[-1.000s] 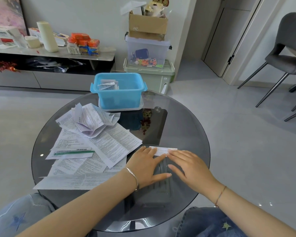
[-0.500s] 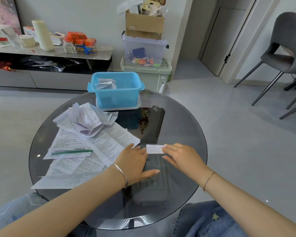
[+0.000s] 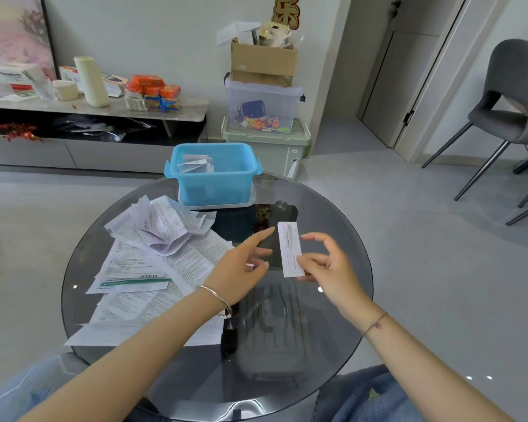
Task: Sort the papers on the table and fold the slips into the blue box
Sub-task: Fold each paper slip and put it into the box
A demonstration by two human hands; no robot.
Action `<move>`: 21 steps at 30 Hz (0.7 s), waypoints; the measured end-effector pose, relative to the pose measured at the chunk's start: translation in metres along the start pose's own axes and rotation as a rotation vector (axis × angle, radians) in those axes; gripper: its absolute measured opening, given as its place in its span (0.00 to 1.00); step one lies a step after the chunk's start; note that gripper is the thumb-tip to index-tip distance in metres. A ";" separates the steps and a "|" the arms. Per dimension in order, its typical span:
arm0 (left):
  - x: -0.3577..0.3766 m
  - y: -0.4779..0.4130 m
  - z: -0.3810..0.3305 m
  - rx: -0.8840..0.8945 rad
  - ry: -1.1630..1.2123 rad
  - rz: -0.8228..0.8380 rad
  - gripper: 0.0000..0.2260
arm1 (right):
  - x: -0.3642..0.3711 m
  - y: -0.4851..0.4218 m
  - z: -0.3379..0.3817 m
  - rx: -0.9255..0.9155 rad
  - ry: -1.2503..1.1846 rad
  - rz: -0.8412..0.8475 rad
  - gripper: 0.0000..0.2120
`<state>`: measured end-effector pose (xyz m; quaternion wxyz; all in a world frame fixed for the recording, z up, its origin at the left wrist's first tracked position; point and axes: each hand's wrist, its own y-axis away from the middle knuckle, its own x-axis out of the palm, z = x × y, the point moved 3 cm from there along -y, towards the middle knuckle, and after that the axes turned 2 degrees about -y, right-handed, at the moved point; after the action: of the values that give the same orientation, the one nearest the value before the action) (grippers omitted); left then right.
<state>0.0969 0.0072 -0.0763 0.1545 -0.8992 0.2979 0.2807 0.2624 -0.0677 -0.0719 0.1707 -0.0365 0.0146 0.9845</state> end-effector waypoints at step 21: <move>-0.002 0.002 -0.010 0.084 0.458 -0.138 0.06 | 0.012 0.002 0.016 -0.100 -0.046 0.091 0.01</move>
<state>0.0980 0.0019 -0.0671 0.1391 -0.9504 0.2746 0.0453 0.2489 -0.0650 -0.0569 0.1243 -0.0214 -0.0369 0.9913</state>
